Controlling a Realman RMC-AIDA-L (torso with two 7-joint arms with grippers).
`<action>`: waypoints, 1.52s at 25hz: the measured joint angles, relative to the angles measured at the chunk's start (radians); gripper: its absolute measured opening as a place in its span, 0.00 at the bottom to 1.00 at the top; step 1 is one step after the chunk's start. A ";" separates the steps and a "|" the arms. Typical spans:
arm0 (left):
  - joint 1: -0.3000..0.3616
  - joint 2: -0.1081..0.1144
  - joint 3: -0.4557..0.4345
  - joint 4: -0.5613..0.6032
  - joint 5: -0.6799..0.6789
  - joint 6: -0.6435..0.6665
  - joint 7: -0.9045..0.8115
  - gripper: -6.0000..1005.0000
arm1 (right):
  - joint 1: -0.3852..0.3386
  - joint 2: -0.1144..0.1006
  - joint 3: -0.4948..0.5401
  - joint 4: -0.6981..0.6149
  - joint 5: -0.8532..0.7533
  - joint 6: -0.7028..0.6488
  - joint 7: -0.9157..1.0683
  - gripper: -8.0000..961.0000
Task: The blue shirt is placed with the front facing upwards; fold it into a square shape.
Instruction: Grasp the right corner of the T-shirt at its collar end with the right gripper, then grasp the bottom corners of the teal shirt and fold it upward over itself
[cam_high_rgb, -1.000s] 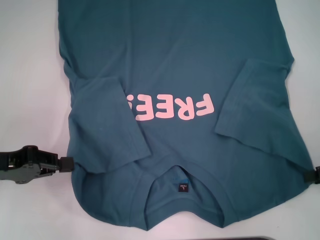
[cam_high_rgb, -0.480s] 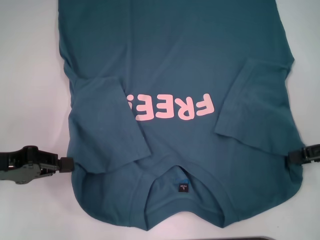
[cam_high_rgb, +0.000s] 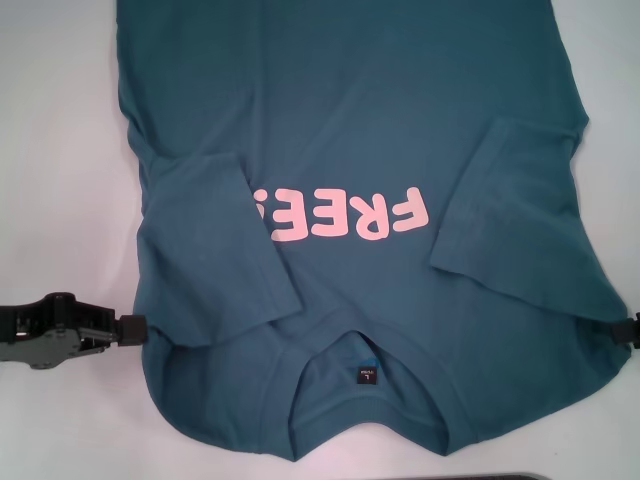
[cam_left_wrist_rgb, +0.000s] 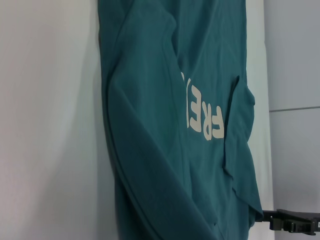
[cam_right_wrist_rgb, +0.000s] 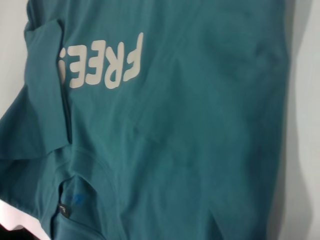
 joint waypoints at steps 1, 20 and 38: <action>0.001 0.000 0.000 0.000 0.000 0.000 0.000 0.02 | 0.000 -0.001 -0.001 0.000 -0.001 0.003 0.001 0.64; 0.001 -0.001 -0.008 0.000 0.000 -0.001 0.000 0.02 | 0.015 0.025 -0.009 0.001 -0.040 0.024 0.015 0.60; -0.002 0.000 -0.008 0.011 -0.002 -0.001 0.005 0.02 | 0.048 0.051 0.000 0.005 0.014 -0.003 0.004 0.56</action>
